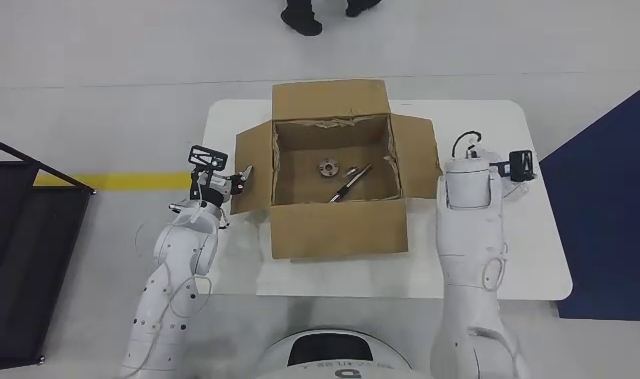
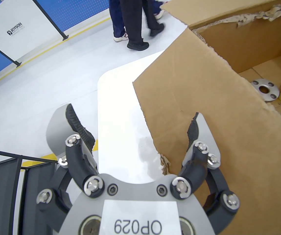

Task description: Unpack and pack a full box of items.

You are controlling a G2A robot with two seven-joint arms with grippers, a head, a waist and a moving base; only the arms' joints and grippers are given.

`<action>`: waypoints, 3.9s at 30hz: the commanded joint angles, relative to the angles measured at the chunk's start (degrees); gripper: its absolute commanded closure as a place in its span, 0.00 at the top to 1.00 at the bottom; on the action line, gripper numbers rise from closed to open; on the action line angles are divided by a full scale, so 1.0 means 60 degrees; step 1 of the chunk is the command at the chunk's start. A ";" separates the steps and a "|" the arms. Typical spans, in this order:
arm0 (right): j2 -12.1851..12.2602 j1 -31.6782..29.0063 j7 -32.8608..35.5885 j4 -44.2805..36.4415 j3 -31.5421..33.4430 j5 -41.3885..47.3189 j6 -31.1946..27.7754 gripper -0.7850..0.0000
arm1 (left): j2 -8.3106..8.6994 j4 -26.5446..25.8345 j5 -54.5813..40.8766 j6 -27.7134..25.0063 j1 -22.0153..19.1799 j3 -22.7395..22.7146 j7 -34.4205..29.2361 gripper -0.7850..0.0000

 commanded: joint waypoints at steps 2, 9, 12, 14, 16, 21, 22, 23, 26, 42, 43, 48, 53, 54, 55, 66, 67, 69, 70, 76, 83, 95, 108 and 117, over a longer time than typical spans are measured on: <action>-0.0028 0.0303 0.0151 0.0518 0.0115 -0.0338 0.0000 0.71 | 0.0000 0.0000 0.0000 0.0000 0.0000 0.0000 0.0000 1.00; -0.0134 0.0794 0.0620 0.1404 0.0488 -0.1102 0.0000 0.45 | 0.0000 0.0000 0.0000 0.0000 0.0000 0.0000 0.0000 1.00; -0.0223 0.0804 0.0943 0.1476 0.0487 -0.1386 0.0000 0.33 | 0.0000 0.0000 0.0000 0.0000 0.0000 0.0000 0.0000 1.00; -0.0283 0.0651 0.1076 0.1272 0.0487 -0.1617 0.0000 0.00 | 0.0000 0.0000 0.0000 0.0000 0.0000 0.0000 0.0000 1.00; -0.0363 0.0409 0.1317 0.0759 0.0437 -0.1666 0.0000 0.00 | 0.0000 0.0000 0.0000 0.0000 0.0000 0.0000 0.0000 1.00; -0.0609 -0.0690 0.1550 -0.1455 0.0362 -0.1421 0.0000 0.00 | 0.0000 0.0000 0.0000 0.0000 0.0000 0.0000 0.0000 1.00; -0.0660 -0.0946 0.1603 -0.1971 0.0324 -0.1282 0.0000 0.00 | 0.0000 0.0000 0.0000 0.0000 0.0000 0.0000 0.0000 1.00; -0.0706 -0.1204 0.1625 -0.2519 0.0277 -0.1146 0.0000 0.00 | 0.0000 0.0000 0.0000 0.0000 0.0000 0.0000 0.0000 1.00; -0.0859 -0.1985 0.1221 -0.3973 0.0195 -0.0684 0.0000 0.00 | 0.0000 0.0000 0.0000 0.0000 0.0000 0.0000 0.0000 1.00; -0.0598 -0.5203 0.2425 -0.8608 -0.2625 0.0547 -0.2896 0.00 | 0.0000 0.0000 0.0000 0.0000 0.0000 0.0000 0.0000 1.00; -0.0569 -0.5087 0.2658 -0.8516 -0.2972 0.0233 -0.2878 0.00 | 0.0000 0.0000 0.0000 0.0000 0.0000 0.0000 0.0000 1.00; -0.0485 -0.3994 0.3403 -0.7168 -0.4585 -0.1620 -0.2321 0.00 | 0.0000 0.0000 0.0000 0.0000 0.0000 0.0000 0.0000 1.00; -0.0522 -0.2580 0.3738 -0.4582 -0.6054 -0.3547 -0.1322 0.00 | 0.0000 0.0000 0.0000 0.0000 0.0000 0.0000 0.0000 1.00; -0.0533 -0.2342 0.3871 -0.4111 -0.6344 -0.3897 -0.1238 0.00 | 0.0000 0.0000 0.0000 0.0000 0.0000 0.0000 0.0000 1.00; -0.0540 -0.2225 0.4054 -0.3757 -0.6609 -0.4172 -0.1158 0.00 | 0.0000 0.0000 0.0000 0.0000 0.0000 0.0000 0.0000 1.00; -0.0624 -0.1447 0.5557 -0.2030 -0.7528 -0.5328 -0.0525 0.26 | 0.0000 0.0000 0.0000 0.0000 0.0000 0.0000 0.0000 1.00; -0.0648 -0.1370 0.5556 -0.1927 -0.7566 -0.5322 -0.0452 0.37 | 0.0000 0.0000 0.0000 0.0000 0.0000 0.0000 0.0000 1.00; -0.0697 -0.1232 0.5549 -0.1748 -0.7616 -0.5244 -0.0327 0.65 | 0.0000 0.0000 0.0000 0.0000 0.0000 0.0000 0.0000 1.00; -0.0722 -0.1174 0.5526 -0.1657 -0.7627 -0.5193 -0.0243 0.90 | 0.0000 0.0000 0.0000 0.0000 0.0000 0.0000 0.0000 1.00; -0.0837 -0.1017 0.5247 -0.1499 -0.7652 -0.4858 -0.0082 1.00 | 0.0000 0.0000 0.0000 0.0000 0.0000 0.0000 0.0000 1.00; -0.0753 -0.1965 0.4419 -0.4261 -0.6866 -0.4476 -0.0236 1.00 | 0.0000 0.0000 0.0000 0.0000 0.0000 0.0000 0.0000 1.00; -0.0586 -0.3722 0.3092 -0.7696 -0.1234 -0.0708 -0.0301 1.00 | 0.0000 0.0000 0.0000 0.0000 0.0000 0.0000 0.0000 1.00; -0.0441 -0.0746 0.0218 -0.2254 0.3028 -0.0147 0.0000 1.00 | 0.0000 0.0000 0.0000 0.0000 0.0000 0.0000 0.0000 1.00; -0.0231 0.1118 0.0037 0.0603 0.3999 -0.1579 0.0000 1.00 | 0.0000 0.0000 0.0000 0.0000 0.0000 0.0000 0.0000 1.00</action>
